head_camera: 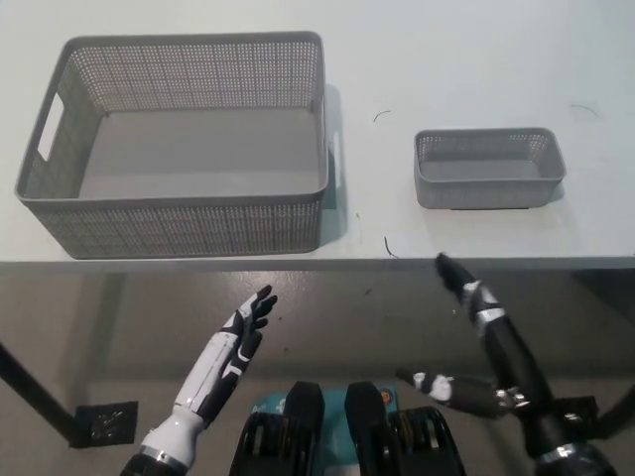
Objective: Use the right hand to pick up a small rectangular container and put it into a bigger container on the left side
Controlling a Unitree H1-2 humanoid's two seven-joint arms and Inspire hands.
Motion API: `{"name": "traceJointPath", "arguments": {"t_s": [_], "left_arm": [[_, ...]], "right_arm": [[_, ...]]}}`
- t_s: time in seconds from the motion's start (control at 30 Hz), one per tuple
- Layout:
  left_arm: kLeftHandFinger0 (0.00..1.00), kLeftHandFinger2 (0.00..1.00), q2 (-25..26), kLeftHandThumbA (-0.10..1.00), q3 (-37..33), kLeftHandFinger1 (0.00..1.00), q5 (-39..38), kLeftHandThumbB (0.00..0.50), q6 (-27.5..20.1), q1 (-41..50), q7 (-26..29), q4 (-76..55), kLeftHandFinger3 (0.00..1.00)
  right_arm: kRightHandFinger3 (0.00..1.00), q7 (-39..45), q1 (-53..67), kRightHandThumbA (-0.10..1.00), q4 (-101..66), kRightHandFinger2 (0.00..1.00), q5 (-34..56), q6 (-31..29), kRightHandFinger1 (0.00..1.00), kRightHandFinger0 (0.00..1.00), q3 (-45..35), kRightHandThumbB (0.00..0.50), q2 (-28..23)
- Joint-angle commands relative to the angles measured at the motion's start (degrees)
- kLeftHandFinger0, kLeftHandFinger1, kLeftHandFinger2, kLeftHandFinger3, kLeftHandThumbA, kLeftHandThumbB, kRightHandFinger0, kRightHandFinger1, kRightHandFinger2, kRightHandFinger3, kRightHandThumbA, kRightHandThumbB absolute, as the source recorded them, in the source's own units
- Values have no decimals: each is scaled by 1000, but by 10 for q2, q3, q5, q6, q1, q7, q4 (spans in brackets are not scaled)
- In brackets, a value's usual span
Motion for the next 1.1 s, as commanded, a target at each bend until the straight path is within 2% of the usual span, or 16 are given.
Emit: {"name": "traceJointPath", "arguments": {"t_s": [0.0, 0.03, 0.07, 0.17, 0.2, 0.23, 0.3, 0.37, 0.57, 0.67, 0.8, 0.97, 1.07], "left_arm": [[1000, 1000, 11, 1000, -10, 1000, 1, 386, -34, -19, -25, -13, 1000], [1000, 1000, 11, 1000, -11, 1000, 2, 404, -33, -19, -25, -14, 1000], [1000, 1000, 11, 1000, -14, 1000, 4, 417, -30, -20, -28, -16, 1000], [1000, 1000, 13, 1000, -17, 1000, 1, 425, -32, -22, -34, -17, 1000], [1000, 1000, 14, 1000, -18, 1000, 3, 442, -29, -22, -35, -18, 1000], [1000, 1000, 14, 1000, -19, 1000, 3, 445, -28, -24, -36, -17, 1000], [1000, 1000, 15, 1000, -20, 1000, 2, 448, -28, -24, -38, -17, 1000], [1000, 1000, 16, 1000, -20, 1000, -1, 452, -26, -23, -42, -19, 1000], [1000, 1000, 21, 1000, -16, 1000, 5, 469, -24, -20, -41, -17, 1000], [1000, 1000, 22, 1000, -15, 1000, 9, 465, -27, -20, -39, -16, 1000], [1000, 1000, 24, 1000, -14, 1000, 3, 453, -28, -19, -42, -12, 1000], [1000, 1000, 25, 1000, -15, 1000, 7, 447, -28, -19, -41, -10, 1000], [1000, 1000, 25, 1000, -15, 1000, 8, 447, -29, -20, -40, -9, 1000]], "right_arm": [[1000, -15, -25, 1000, -79, 1000, -43, 27, 1000, 1000, -46, 359, -36], [1000, -8, -33, 1000, -88, 1000, -41, 31, 1000, 1000, -53, 360, -46], [1000, 0, -45, 1000, -110, 1000, -54, 57, 1000, 1000, -64, 384, -64], [1000, 11, -69, 1000, -138, 1000, -57, 103, 1000, 1000, -81, 384, -89], [1000, 18, -88, 1000, -146, 1000, -52, 117, 1000, 1000, -91, 365, -108], [1000, 29, -114, 1000, -156, 1000, -67, 151, 1000, 1000, -101, 378, -134], [1000, 35, -141, 1000, -156, 1000, -91, 167, 1000, 1000, -106, 377, -158], [1000, 65, -203, 1000, -143, 1000, -108, 200, 1000, 1000, -104, 348, -211], [1000, 157, -387, 1000, -67, 1000, -120, 294, 1000, 1000, -51, 323, -297], [1000, 200, -461, 1000, -6, 1000, -127, 300, 1000, 1000, -8, 322, -312], [1000, 277, -577, 1000, 113, 1000, -170, 315, 1000, 1000, 76, 385, -317], [1000, 328, -688, 1000, 281, 1000, -225, 277, 1000, 1000, 170, 435, -294], [1000, 367, -735, 1000, 352, 1000, -235, 267, 1000, 1000, 220, 418, -273]]}}
